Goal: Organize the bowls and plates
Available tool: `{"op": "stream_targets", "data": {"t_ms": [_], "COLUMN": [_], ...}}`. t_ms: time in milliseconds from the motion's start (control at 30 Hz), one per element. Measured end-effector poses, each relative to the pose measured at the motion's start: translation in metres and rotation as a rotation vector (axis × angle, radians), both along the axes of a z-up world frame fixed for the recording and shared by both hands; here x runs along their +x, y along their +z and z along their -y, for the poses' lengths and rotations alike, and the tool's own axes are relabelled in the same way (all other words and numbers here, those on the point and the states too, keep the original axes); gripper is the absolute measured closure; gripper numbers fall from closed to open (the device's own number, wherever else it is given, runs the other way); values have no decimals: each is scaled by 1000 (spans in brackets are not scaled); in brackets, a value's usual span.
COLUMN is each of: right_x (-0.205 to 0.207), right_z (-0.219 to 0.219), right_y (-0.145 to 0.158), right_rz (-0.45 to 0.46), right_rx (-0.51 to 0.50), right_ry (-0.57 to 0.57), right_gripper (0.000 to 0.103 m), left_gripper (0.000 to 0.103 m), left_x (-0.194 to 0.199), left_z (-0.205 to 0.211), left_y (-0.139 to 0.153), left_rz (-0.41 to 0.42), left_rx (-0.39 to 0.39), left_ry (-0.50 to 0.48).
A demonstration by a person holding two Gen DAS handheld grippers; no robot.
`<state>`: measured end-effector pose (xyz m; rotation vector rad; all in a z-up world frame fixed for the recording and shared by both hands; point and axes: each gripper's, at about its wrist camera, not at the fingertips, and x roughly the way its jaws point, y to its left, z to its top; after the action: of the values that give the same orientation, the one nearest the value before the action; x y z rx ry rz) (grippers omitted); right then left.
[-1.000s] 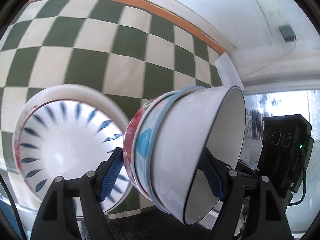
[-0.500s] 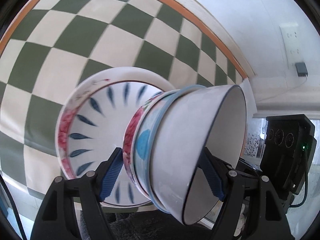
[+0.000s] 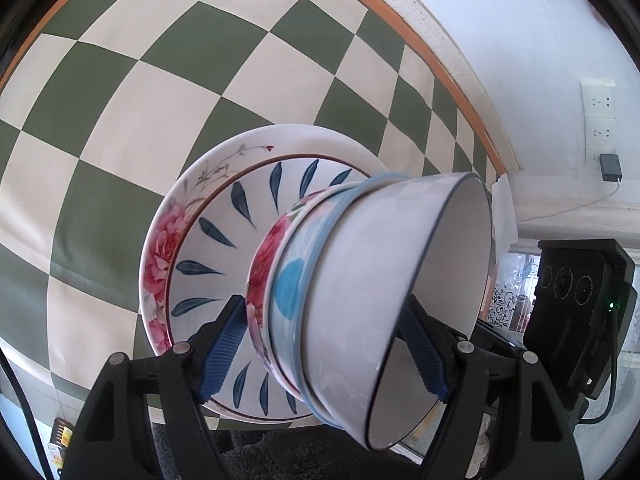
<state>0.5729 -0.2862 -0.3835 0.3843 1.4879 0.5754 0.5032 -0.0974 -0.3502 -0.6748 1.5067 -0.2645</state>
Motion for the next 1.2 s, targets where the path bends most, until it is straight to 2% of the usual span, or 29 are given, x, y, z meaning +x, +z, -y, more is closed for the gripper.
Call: {"op": "stream_targets", "data": {"t_ms": [233,367,467,600,867,1033,1200], "right_x": [0,0,-1,-4,-16,-30,-57], "right_z": [-1,-1,-1,-3,-5,-2,5], "right_y": [3,4,5,9,27,45,77], "right_rz": [17,14,9,20,67,108,179], "right_rx": [-20,-29,-35,-68,-138,-166,-224], "right_ry": [1,-2,-8,-8,-12,-39,-76], "right_gripper": [64,65,65,65,65,65,64], "left_gripper": [28,28,28,28,28,28,28], "left_x": [1,-1,-4,-10,-30,-47,-66], "left_z": [0,1,1,-1,-3,-1,1], "left_y": [-6,-4,4,21,52,76,108], "left_rz": [-10,-4,18,57,142,214,304], "left_rx": [-24,-6,42,172,316,415,499], "left_ry": [10,-6,-19,-36,-57,-64,-47]}}
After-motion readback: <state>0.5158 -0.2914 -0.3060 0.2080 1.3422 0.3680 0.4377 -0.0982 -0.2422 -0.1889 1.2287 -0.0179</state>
